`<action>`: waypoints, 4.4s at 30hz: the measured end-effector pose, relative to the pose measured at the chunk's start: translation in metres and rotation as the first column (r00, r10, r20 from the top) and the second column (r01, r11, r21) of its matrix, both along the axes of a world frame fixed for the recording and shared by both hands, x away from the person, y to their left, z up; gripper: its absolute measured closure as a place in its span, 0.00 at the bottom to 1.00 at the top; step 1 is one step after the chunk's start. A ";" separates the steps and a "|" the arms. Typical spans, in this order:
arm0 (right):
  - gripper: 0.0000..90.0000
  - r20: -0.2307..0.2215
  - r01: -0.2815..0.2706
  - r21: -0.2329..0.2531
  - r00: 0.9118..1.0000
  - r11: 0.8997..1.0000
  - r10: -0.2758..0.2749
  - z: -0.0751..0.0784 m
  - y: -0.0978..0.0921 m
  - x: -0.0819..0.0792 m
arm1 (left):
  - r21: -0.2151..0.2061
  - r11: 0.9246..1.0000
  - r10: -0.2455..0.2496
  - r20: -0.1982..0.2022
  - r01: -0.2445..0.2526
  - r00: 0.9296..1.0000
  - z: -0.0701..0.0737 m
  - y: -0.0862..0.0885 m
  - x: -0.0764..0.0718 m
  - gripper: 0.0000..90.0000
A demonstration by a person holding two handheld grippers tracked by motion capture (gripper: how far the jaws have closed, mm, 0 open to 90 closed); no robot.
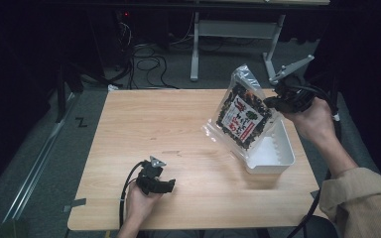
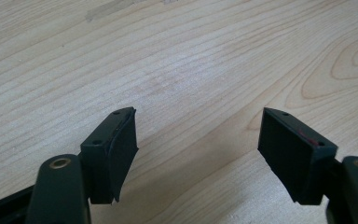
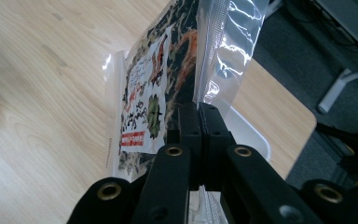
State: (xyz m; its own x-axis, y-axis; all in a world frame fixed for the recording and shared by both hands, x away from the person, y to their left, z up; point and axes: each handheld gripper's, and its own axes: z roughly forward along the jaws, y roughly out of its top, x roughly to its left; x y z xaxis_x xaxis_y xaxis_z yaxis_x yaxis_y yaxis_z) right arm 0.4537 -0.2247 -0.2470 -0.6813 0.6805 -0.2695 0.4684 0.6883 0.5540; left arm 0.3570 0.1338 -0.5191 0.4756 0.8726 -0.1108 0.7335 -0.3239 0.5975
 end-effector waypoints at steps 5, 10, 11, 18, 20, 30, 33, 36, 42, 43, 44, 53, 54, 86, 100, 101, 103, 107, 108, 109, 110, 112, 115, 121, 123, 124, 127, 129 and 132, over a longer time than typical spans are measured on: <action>1.00 0.016 0.048 0.009 0.999 0.999 -0.048 0.010 -0.018 -0.001 | -0.003 1.000 -0.002 0.000 0.002 1.000 0.000 0.000 0.000 0.32; 1.00 0.036 0.074 0.010 0.997 0.997 -0.075 0.013 -0.030 -0.001 | -0.004 1.000 -0.004 -0.004 0.004 1.000 0.000 -0.001 -0.001 0.32; 1.00 0.041 0.078 0.004 0.996 0.997 -0.078 0.013 -0.032 -0.001 | -0.007 1.000 -0.001 -0.003 0.001 1.000 -0.001 -0.001 -0.001 0.32; 1.00 0.055 0.122 -0.017 0.991 0.992 -0.121 0.012 -0.046 0.001 | -0.003 1.000 -0.003 -0.007 0.003 1.000 -0.001 -0.001 -0.001 0.32; 1.00 0.056 0.125 -0.018 0.991 0.992 -0.123 0.012 -0.047 0.001 | -0.005 1.000 -0.005 -0.007 0.004 1.000 -0.001 0.000 -0.001 0.32; 1.00 0.059 0.142 -0.034 0.988 0.989 -0.140 0.008 -0.059 0.001 | -0.004 1.000 -0.004 -0.008 0.004 1.000 -0.001 0.000 0.000 0.32; 1.00 0.061 0.155 -0.034 0.986 0.987 -0.153 0.008 -0.065 0.000 | -0.002 1.000 -0.004 -0.009 0.004 1.000 -0.001 0.000 0.000 0.32; 1.00 0.063 0.157 -0.039 0.986 0.987 -0.154 0.007 -0.067 0.000 | -0.004 1.000 -0.002 -0.008 0.002 1.000 -0.001 -0.001 0.000 0.32; 1.00 0.061 0.168 -0.058 0.985 0.984 -0.164 0.005 -0.073 -0.001 | -0.003 1.000 -0.005 -0.008 0.005 1.000 -0.002 -0.001 -0.001 0.32; 1.00 0.061 0.168 -0.058 0.985 0.984 -0.164 0.005 -0.073 -0.001 | -0.003 1.000 -0.005 -0.008 0.005 1.000 -0.002 -0.001 -0.001 0.32; 1.00 0.061 0.173 -0.059 0.984 0.983 -0.170 0.003 -0.074 -0.001 | -0.004 1.000 -0.002 -0.005 0.002 1.000 -0.001 -0.002 -0.001 0.32; 1.00 0.051 0.170 -0.078 0.985 0.982 -0.166 -0.006 -0.075 0.002 | -0.004 1.000 -0.002 -0.006 0.002 1.000 -0.002 -0.002 -0.001 0.32; 1.00 0.049 0.172 -0.075 0.984 0.982 -0.169 -0.008 -0.074 0.002 | -0.003 1.000 -0.003 -0.007 0.003 1.000 -0.002 -0.002 -0.001 0.32; 0.99 -0.002 0.162 -0.082 0.987 0.983 -0.162 -0.056 -0.069 0.018 | 0.004 1.000 -0.004 -0.005 0.004 1.000 -0.002 -0.004 -0.002 0.32; 0.93 -0.049 0.203 -0.052 0.977 0.978 -0.206 -0.068 -0.084 0.026 | 0.009 1.000 -0.004 -0.007 0.004 1.000 -0.002 -0.004 -0.002 0.32; 0.92 -0.049 0.205 -0.057 0.977 0.977 -0.208 -0.069 -0.085 0.027 | 0.009 1.000 -0.005 -0.008 0.005 1.000 -0.002 -0.004 -0.002 0.32; 0.91 -0.052 0.209 -0.052 0.976 0.977 -0.212 -0.070 -0.086 0.027 | 0.010 1.000 -0.002 -0.006 0.002 1.000 -0.002 -0.004 -0.002 0.32; 0.87 -0.059 0.219 -0.048 0.973 0.974 -0.222 -0.072 -0.090 0.029 | 0.009 1.000 -0.004 -0.009 0.004 1.000 -0.003 -0.004 -0.002 0.32; 0.83 -0.050 0.219 -0.045 0.974 0.975 -0.221 -0.072 -0.090 0.029 | 0.009 1.000 -0.005 -0.011 0.005 1.000 -0.003 -0.004 -0.001 0.32; 0.83 -0.050 0.219 -0.045 0.974 0.975 -0.221 -0.072 -0.090 0.029 | 0.008 1.000 -0.005 -0.011 0.005 1.000 -0.003 -0.004 -0.001 0.32; 0.81 -0.050 0.224 -0.039 0.973 0.974 -0.226 -0.072 -0.091 0.029 | 0.007 1.000 -0.005 -0.011 0.005 1.000 -0.003 -0.004 -0.001 0.32; 0.77 -0.048 0.233 -0.033 0.971 0.972 -0.235 -0.071 -0.092 0.029 | 0.007 1.000 -0.005 -0.010 0.005 1.000 -0.003 -0.004 -0.002 0.32; 0.70 -0.042 0.245 -0.022 0.968 0.969 -0.246 -0.071 -0.093 0.028 | 0.007 1.000 -0.003 -0.008 0.003 1.000 -0.003 -0.004 -0.002 0.32; 0.63 -0.036 0.260 -0.014 0.965 0.965 -0.261 -0.070 -0.097 0.029 | 0.006 1.000 -0.005 -0.011 0.005 1.000 -0.003 -0.004 -0.002 0.32; 0.62 -0.037 0.263 -0.017 0.964 0.965 -0.264 -0.070 -0.098 0.029 | 0.006 1.000 -0.005 -0.010 0.005 1.000 -0.003 -0.004 -0.002 0.32; 0.62 -0.038 0.266 -0.018 0.963 0.964 -0.267 -0.071 -0.099 0.029 | 0.006 1.000 -0.005 -0.010 0.005 1.000 -0.003 -0.004 -0.002 0.32; 0.61 -0.043 0.276 -0.015 0.960 0.961 -0.277 -0.071 -0.101 0.030 | 0.006 1.000 -0.005 -0.011 0.005 1.000 -0.003 -0.004 -0.002 0.32; 0.60 -0.044 0.281 -0.013 0.958 0.959 -0.282 -0.071 -0.102 0.030 | 0.006 1.000 -0.005 -0.011 0.005 1.000 -0.003 -0.004 -0.002 0.31; 0.59 -0.046 0.291 -0.011 0.955 0.957 -0.291 -0.071 -0.103 0.029 | 0.007 1.000 -0.005 -0.010 0.005 1.000 -0.003 -0.004 -0.002 0.32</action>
State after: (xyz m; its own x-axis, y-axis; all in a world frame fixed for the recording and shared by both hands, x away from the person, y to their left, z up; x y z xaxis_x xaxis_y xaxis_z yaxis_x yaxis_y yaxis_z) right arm 0.4831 -0.3276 -0.3184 -0.4657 0.8504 -0.2449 0.6743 0.5202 0.5241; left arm 0.3552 0.1300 -0.5217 0.4787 0.8711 -0.1098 0.7380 -0.3314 0.5878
